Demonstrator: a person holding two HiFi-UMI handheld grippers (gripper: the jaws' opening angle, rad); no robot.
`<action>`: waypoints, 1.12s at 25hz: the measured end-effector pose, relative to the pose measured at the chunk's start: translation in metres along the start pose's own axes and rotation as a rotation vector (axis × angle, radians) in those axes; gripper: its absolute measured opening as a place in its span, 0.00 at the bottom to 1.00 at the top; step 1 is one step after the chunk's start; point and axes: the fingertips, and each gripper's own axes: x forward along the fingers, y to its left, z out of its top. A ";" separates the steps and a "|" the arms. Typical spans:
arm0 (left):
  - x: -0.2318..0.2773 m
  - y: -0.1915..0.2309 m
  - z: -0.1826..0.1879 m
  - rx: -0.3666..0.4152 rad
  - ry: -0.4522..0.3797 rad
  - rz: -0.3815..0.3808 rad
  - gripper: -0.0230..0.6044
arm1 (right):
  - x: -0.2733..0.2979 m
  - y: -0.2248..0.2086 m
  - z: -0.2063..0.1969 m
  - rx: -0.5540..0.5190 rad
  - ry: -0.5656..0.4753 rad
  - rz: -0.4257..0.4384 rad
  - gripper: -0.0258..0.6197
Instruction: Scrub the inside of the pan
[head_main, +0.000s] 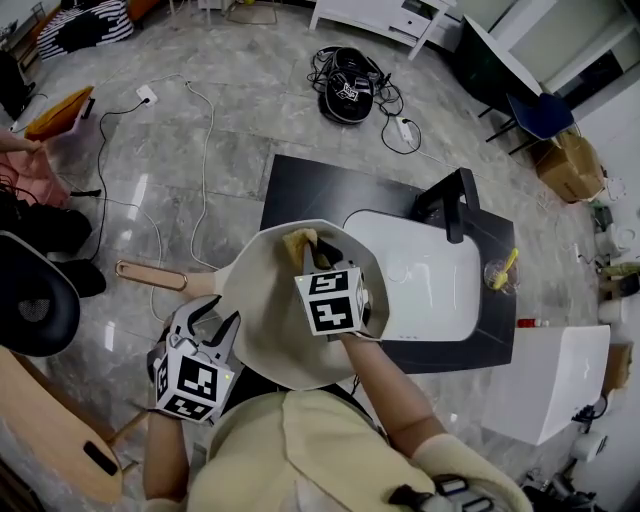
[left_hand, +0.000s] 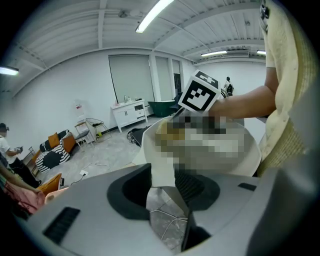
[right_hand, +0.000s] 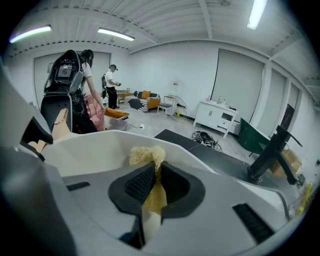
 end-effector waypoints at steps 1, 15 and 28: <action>0.000 0.000 0.000 -0.001 -0.001 0.000 0.27 | 0.002 0.006 0.000 -0.013 0.001 0.013 0.11; 0.000 0.001 -0.001 -0.017 -0.015 0.009 0.27 | 0.005 0.078 -0.004 -0.218 -0.017 0.241 0.11; 0.000 0.003 0.002 -0.018 -0.024 0.019 0.27 | -0.020 0.136 -0.023 -0.508 -0.051 0.448 0.11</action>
